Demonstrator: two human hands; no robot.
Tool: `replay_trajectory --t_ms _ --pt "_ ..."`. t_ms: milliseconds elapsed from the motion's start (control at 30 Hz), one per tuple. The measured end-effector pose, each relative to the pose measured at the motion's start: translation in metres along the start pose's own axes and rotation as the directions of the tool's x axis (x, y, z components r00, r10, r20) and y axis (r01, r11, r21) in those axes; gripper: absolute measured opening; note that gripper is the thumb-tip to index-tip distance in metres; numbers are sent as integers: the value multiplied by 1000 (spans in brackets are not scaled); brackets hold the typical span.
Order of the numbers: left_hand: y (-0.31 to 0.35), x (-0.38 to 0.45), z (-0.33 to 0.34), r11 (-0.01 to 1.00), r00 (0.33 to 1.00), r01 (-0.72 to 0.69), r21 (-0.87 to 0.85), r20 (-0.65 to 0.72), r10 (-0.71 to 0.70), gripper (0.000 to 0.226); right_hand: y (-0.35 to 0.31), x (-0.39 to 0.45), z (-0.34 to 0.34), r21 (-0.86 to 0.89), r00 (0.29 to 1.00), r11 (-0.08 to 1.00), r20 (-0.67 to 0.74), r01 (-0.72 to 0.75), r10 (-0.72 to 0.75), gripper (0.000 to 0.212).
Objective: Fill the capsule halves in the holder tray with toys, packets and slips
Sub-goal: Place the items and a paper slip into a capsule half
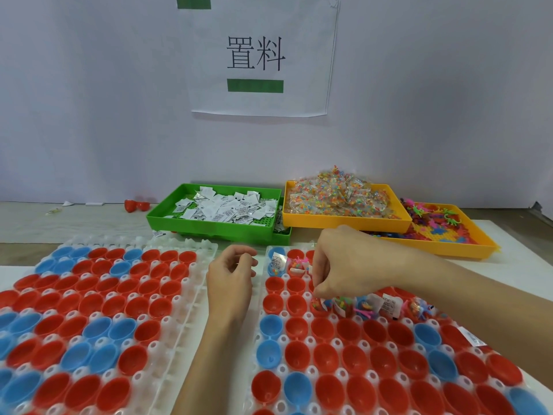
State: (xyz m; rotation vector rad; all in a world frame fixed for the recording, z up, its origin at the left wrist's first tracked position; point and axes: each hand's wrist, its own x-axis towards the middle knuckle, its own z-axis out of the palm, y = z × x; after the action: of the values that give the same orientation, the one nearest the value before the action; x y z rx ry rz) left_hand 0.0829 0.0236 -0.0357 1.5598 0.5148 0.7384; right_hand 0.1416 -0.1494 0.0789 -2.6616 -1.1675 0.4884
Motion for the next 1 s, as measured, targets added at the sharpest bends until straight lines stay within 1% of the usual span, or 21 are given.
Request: replay_trajectory --t_ms 67,167,267,400,533,733,1000 --pt "0 0 0 1000 1000 -2 -2 0 2 25 0 0 -2 -1 1000 1000 5 -18 18 7" --pt "1 -1 -1 1000 1000 -1 -9 1 1 21 -1 1 -2 0 999 999 2 -39 39 10" --pt "0 0 0 1000 1000 -1 -1 1 1 27 -1 2 -1 47 998 997 0 -56 56 11" --pt "0 0 -1 1000 1000 0 0 -2 0 28 0 3 2 102 995 990 -6 -96 98 8" --pt "1 -1 -1 1000 1000 -4 4 -1 4 28 1 2 5 65 993 991 -16 -114 115 6" --pt "2 -2 -1 1000 1000 -5 3 -1 5 27 -1 2 8 -9 994 994 -14 -111 111 10" --pt "2 -2 0 1000 1000 -11 7 -1 11 27 -4 3 13 -37 997 996 -23 -81 80 10"
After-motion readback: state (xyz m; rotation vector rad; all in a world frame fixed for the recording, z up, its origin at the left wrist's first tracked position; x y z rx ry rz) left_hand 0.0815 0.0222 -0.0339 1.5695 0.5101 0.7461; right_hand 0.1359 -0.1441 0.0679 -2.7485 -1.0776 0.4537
